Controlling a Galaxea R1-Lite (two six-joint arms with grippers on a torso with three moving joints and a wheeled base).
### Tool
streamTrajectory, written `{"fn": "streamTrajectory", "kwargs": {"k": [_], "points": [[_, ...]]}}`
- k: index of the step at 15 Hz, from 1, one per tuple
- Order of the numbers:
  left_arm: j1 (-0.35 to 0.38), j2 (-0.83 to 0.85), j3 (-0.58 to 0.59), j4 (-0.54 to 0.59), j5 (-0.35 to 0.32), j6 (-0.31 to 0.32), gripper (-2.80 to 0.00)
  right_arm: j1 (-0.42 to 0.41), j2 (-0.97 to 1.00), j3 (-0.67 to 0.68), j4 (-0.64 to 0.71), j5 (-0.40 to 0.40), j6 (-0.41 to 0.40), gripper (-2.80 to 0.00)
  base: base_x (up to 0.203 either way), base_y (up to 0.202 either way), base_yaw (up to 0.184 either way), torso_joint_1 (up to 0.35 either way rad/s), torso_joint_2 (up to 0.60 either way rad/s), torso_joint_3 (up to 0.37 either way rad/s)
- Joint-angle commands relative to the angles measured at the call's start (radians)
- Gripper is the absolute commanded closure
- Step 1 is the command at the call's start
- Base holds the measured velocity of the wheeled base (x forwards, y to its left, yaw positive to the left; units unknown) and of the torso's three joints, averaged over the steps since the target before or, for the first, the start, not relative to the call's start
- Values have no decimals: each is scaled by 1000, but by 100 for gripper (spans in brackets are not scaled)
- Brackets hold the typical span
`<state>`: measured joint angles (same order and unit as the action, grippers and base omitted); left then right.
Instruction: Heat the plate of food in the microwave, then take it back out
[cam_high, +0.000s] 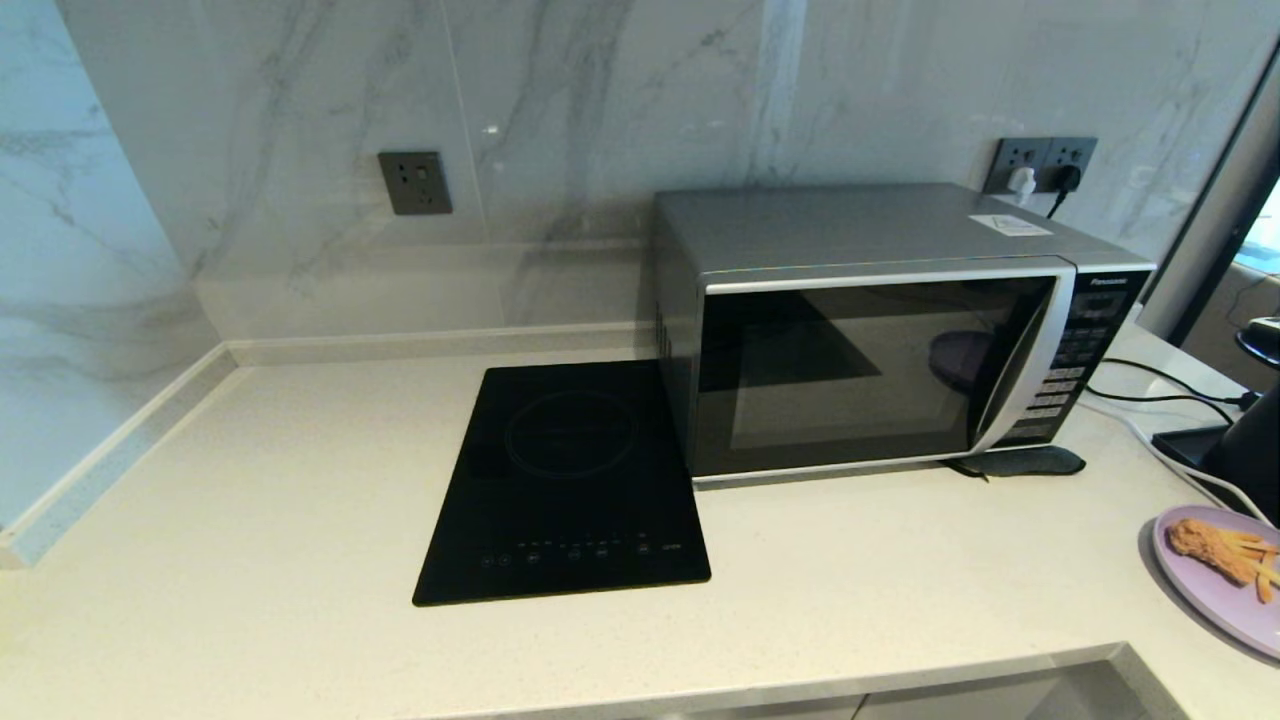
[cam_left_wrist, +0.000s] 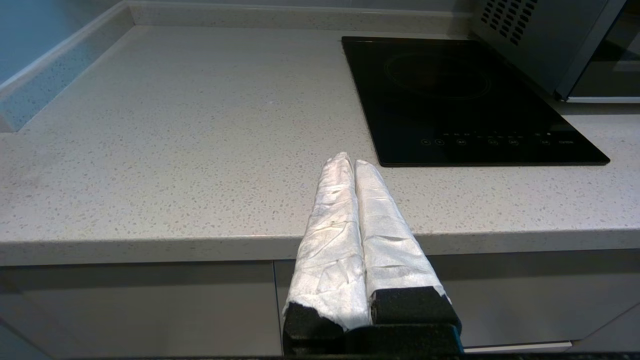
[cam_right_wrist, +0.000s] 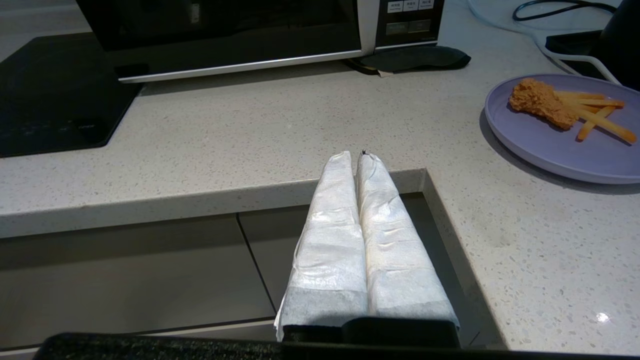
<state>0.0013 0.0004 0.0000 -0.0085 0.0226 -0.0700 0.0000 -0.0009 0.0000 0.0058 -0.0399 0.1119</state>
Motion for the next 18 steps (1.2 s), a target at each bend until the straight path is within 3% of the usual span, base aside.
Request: {"fn": "streamTrajectory", "kwargs": {"k": [1,18], "points": [[0,1,0,-1,0,-1,0,0,1,2,0,0,2,0,0,0,0,0,0,0],[0,1,0,-1,0,-1,0,0,1,2,-1,-5,34,0,0,0,0,0,0,0]]}}
